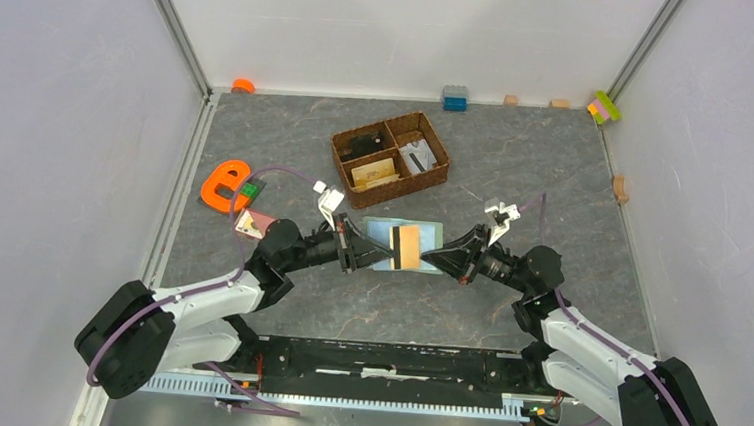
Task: Take the credit cards out of the card holder
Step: Remove the credit card from the card holder.
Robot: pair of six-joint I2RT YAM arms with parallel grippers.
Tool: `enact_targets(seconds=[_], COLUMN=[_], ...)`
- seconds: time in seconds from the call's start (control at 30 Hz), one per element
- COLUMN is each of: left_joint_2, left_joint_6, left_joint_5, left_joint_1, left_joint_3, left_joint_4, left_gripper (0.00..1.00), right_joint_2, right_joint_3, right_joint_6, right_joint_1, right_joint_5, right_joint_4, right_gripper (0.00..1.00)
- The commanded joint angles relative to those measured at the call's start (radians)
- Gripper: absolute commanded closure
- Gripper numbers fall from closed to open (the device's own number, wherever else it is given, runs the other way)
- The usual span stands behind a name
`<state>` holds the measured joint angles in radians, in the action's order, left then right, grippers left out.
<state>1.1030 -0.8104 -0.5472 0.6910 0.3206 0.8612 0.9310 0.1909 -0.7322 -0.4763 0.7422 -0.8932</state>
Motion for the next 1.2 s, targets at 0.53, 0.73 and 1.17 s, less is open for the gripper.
enact_targets(seconds=[0.53,0.73,1.17], left_joint_2=[0.08,0.102,0.161], left_joint_6=[-0.067,-0.083,-0.144], left_joint_5=[-0.085,-0.083,-0.114], left_joint_1=[-0.004,-0.004,-0.004], left_joint_3=[0.02,0.006,0.012], left_joint_4=[0.173,0.223,0.323], left_gripper=[0.68,0.42,0.97], right_joint_2=[0.053,0.053,0.068], right_joint_3=[-0.016,-0.016,-0.015], right_joint_6=[-0.096,-0.105,-0.109], right_joint_1=[0.001,0.0,-0.015], right_joint_5=[0.077,0.083,0.078], right_joint_4=[-0.217,-0.226,-0.219], right_gripper=[1.0,1.0,1.0])
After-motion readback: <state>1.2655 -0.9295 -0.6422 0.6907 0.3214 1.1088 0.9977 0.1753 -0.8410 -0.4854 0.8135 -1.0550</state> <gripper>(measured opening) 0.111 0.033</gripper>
